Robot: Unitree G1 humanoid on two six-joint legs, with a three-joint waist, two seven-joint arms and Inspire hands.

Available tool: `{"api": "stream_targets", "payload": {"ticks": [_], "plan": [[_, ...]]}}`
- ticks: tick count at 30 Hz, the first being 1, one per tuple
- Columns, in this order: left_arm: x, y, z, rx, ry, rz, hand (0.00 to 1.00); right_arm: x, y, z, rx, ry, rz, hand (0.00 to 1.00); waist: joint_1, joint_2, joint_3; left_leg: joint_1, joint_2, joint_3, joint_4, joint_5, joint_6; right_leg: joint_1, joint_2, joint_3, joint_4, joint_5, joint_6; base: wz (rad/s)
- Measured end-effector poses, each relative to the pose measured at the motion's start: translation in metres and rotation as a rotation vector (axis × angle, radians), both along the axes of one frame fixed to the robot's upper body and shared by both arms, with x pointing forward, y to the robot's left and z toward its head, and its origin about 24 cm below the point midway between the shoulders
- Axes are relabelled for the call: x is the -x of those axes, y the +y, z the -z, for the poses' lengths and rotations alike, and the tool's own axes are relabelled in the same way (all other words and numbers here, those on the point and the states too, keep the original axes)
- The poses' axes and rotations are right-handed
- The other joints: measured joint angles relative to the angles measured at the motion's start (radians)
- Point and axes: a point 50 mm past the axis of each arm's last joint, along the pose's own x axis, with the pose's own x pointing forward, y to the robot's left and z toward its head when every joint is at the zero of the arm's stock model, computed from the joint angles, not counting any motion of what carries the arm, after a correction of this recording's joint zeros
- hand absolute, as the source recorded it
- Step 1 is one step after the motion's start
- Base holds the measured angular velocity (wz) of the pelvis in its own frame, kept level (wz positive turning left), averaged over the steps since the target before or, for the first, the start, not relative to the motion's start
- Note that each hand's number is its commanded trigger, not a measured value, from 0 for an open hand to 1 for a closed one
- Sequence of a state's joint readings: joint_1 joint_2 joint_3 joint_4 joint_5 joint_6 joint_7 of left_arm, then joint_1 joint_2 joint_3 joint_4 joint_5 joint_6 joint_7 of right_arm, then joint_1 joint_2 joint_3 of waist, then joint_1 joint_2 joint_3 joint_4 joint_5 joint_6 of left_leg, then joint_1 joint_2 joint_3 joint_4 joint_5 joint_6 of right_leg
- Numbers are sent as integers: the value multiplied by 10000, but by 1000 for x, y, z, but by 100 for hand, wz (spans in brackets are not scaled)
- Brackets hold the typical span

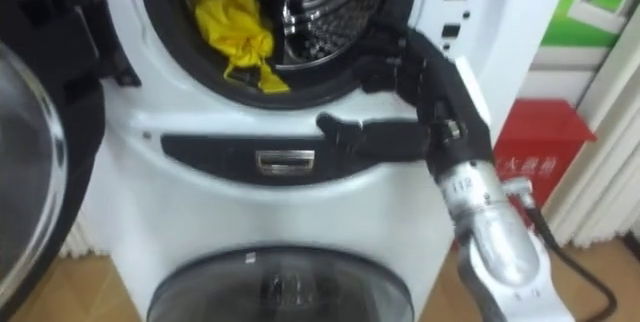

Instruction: Pick clothes from washing machine

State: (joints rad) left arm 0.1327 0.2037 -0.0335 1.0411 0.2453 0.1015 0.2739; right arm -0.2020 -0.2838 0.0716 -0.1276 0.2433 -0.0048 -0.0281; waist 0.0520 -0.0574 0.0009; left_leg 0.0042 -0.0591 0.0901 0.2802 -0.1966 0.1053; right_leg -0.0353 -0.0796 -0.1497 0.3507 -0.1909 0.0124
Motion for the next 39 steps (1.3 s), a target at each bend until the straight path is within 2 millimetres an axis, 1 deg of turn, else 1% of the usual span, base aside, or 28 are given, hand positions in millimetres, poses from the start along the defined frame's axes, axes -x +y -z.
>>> {"api": "stream_targets", "payload": {"ticks": [1,2,3,5,6,8,9,10,11,14,16,18,19,22,24,26,29,32,34,37,39], "plan": [[4,0,1,-11,89,-23,0,0,0,0,16,24,-60,0,22,12,-10,67,38,-26,-98,6,-52,96,63,-59,-245,58,-18,0],[12,3,1,-74,289,-133,0,0,1,0,46,29,-173,0,68,22,-14,199,137,-1,-290,66,-144,268,155,-180,-625,196,-43,-17],[22,5,2,-126,527,-239,0,0,2,1,69,47,-281,0,144,-8,-12,369,202,70,-518,142,-222,382,259,-147,-817,325,-164,-16],[33,6,3,-160,879,-344,0,0,4,2,33,134,-400,0,249,-35,-10,526,291,133,-653,183,-297,537,364,-119,-985,392,-267,-13],[35,6,3,-172,992,-378,0,0,5,3,-7,155,-432,0,314,-86,-5,572,329,141,-713,208,-358,543,412,-55,-994,381,-322,-8],[35,5,3,-164,983,-364,0,-1,8,1,-3,97,-529,0,353,-172,1,567,389,141,-776,254,-448,473,474,-35,-1009,361,-362,-4],[33,4,3,-155,952,-306,0,-2,9,-1,9,64,-613,0,371,-212,-19,503,442,148,-777,279,-505,423,530,-37,-1047,381,-397,-4],[32,4,3,-147,922,-297,0,-2,10,-1,10,56,-649,0,380,-230,-21,474,466,148,-777,294,-535,404,556,-39,-1070,401,-431,-3],[30,4,3,-138,870,-267,0,-3,13,-2,3,28,-733,0,382,-249,-9,419,512,156,-778,318,-583,362,615,-13,-1101,450,-512,-7],[27,2,3,-103,809,-193,0,-5,23,-7,254,-76,-969,0,394,-256,-11,378,639,278,-779,329,-707,292,748,85,-1158,481,-594,-12],[26,0,3,-121,801,-48,0,-4,27,-10,390,-134,-1103,0,386,-247,-8,330,646,286,-777,335,-766,281,820,105,-1219,513,-666,-4],[24,-5,5,-12,760,-32,0,1,33,-19,739,-458,-1445,0,387,-203,-22,224,699,282,-786,355,-828,238,883,76,-1310,620,-834,0],[24,-6,5,17,760,-40,0,2,35,-21,861,-572,-1488,0,387,-189,-24,214,707,282,-804,364,-842,239,892,71,-1317,640,-866,0],[25,-9,6,109,772,-97,0,5,38,-27,1424,-833,-1536,0,379,-123,-38,223,738,284,-855,394,-891,227,943,93,-1364,637,-902,0],[25,-8,6,89,748,-146,0,9,43,-33,2197,-1188,-1515,0,395,-88,-50,238,792,354,-924,388,-936,239,1006,113,-1481,660,-950,-7],[27,-9,7,80,820,-155,0,12,46,-37,2405,-1309,-1605,0,391,-59,-44,242,819,373,-945,367,-977,243,1041,110,-1507,654,-974,-7],[31,-8,8,81,1044,-228,0,17,53,-41,2531,-1509,-1985,0,378,69,-43,244,888,449,-955,311,-1042,275,1132,171,-1635,694,-1033,-8],[30,-9,8,87,1022,-169,0,20,57,-42,2599,-1595,-2306,0,376,146,-66,274,929,465,-1053,313,-1071,277,1189,244,-1673,671,-1076,-1],[32,-9,8,98,1034,-82,0,22,60,-40,2576,-1562,-2475,0,383,149,-66,349,951,466,-1124,327,-1102,318,1219,245,-1704,649,-1111,-2],[34,-10,9,139,1091,-14,0,25,68,-38,2584,-1492,-2935,0,419,122,-82,462,1012,459,-1123,305,-1144,395,1302,400,-1793,624,-1179,-16],[36,-10,10,138,1190,-36,0,28,77,-35,2460,-1368,-3544,0,418,67,-96,504,1041,465,-1126,324,-1174,411,1339,453,-1791,600,-1230,-8]]}}
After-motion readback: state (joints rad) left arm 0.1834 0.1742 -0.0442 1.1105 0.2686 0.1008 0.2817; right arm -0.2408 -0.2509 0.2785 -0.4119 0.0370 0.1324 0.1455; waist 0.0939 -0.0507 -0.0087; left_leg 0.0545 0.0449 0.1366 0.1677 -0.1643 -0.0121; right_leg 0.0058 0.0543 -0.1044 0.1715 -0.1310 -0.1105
